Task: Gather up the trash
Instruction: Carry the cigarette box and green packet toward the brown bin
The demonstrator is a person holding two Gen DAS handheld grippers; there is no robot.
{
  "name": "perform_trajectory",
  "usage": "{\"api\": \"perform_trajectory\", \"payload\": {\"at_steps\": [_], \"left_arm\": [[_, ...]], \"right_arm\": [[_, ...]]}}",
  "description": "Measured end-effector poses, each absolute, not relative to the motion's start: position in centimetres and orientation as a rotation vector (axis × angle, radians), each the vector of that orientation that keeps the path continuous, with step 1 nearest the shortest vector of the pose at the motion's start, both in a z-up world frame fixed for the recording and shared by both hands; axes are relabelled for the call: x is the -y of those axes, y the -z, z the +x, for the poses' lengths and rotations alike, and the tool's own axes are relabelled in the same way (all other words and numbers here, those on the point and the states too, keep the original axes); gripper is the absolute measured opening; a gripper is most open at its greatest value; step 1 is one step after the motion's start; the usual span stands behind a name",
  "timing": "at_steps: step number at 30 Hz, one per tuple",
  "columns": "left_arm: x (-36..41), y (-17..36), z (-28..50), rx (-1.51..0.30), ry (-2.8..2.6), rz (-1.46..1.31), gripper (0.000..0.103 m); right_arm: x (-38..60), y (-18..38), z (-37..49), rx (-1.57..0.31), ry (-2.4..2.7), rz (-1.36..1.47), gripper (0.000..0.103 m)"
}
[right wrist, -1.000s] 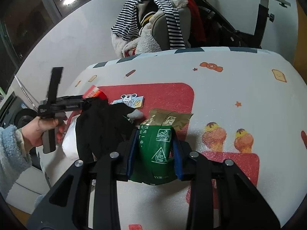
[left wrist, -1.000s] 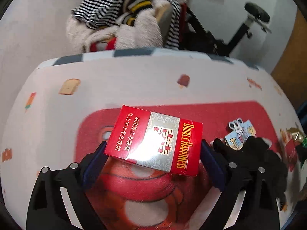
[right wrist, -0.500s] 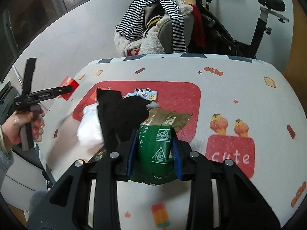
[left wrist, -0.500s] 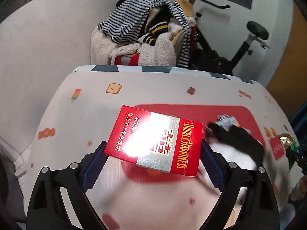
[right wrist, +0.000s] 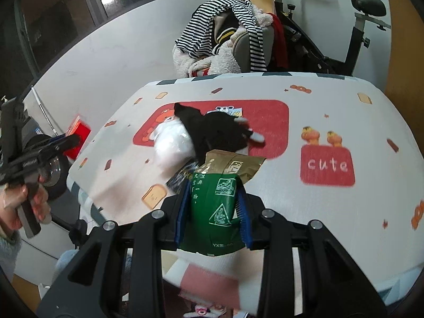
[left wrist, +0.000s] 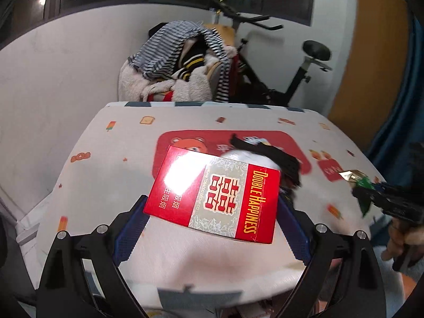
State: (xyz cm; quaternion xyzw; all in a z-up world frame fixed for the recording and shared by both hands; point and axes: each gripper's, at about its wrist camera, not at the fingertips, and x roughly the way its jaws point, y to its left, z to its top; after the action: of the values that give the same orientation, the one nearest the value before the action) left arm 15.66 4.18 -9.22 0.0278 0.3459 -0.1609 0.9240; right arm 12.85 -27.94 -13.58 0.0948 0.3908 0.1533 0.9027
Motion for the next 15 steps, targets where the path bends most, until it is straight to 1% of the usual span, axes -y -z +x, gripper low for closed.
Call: {"api": "perform_trajectory", "payload": {"at_steps": [8,15], "left_arm": [[-1.7,11.2,7.6,-0.707,0.428,0.129,0.09],[1.1,15.6,2.0,-0.775,0.514,0.228,0.09]], "right_arm": [[27.8,13.7,8.2,-0.777,-0.31,0.186,0.035],[27.9,14.2,5.1,-0.758,-0.323,0.2,0.035]]}}
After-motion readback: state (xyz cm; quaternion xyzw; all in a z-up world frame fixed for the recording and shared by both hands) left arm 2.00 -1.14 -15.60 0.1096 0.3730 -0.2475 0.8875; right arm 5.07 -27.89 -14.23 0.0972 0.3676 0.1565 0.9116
